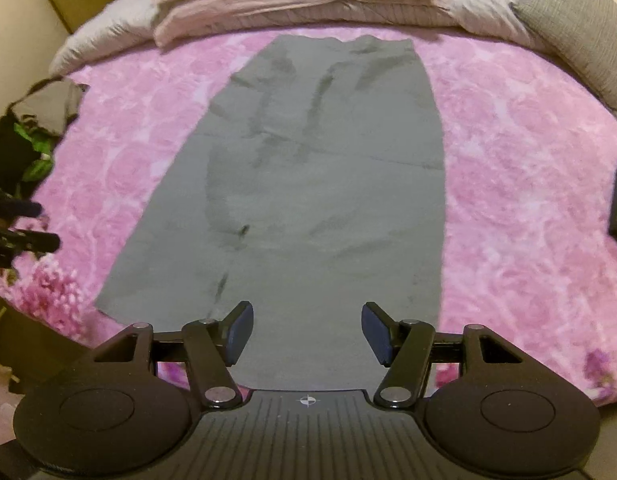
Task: Organize objects
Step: 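Smooth the grey garment flat on the bed with both grippers, then move both grippers to the grey garment hem and grasp its corners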
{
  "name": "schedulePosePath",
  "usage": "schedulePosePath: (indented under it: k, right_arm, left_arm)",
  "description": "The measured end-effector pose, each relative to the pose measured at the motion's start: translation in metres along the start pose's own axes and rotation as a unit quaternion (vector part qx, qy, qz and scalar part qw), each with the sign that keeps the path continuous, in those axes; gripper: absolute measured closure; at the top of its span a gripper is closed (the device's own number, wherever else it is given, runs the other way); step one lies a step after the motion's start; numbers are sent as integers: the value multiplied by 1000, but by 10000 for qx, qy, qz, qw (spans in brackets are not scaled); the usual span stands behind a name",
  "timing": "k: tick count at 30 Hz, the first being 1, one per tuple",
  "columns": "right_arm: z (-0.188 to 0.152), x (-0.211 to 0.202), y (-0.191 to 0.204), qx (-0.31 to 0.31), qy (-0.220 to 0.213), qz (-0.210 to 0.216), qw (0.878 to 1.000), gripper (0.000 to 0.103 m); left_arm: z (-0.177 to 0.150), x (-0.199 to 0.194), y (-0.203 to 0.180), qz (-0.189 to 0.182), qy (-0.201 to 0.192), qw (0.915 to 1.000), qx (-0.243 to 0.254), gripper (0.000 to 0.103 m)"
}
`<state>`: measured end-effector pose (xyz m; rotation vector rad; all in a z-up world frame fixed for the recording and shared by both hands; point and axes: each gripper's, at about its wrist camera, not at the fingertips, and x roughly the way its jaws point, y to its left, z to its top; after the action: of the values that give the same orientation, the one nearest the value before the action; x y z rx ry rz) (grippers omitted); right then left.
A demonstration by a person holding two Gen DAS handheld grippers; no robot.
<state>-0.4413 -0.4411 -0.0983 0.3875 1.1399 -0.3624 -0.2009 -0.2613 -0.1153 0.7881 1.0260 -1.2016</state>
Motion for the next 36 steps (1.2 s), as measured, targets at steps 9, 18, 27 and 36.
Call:
schedulePosePath:
  k: [9,18,27,36]
  right_arm:
    - [15,5,11,289,444,-342,9980,35]
    - [24,12,30,423,605,-518,9959,25]
    - [34,23,37,448,608,-456,9961,25]
    - [86,49,-17,136,558,-304,9979,25]
  left_arm:
    - [18,9,17,-88,32,9998,188,8]
    - [31,16,29,-240,36,9989,398,7]
    - [50,26,44,-233,50,9986,482,6]
    - [123,55,55,-110,-69,9987,484,6]
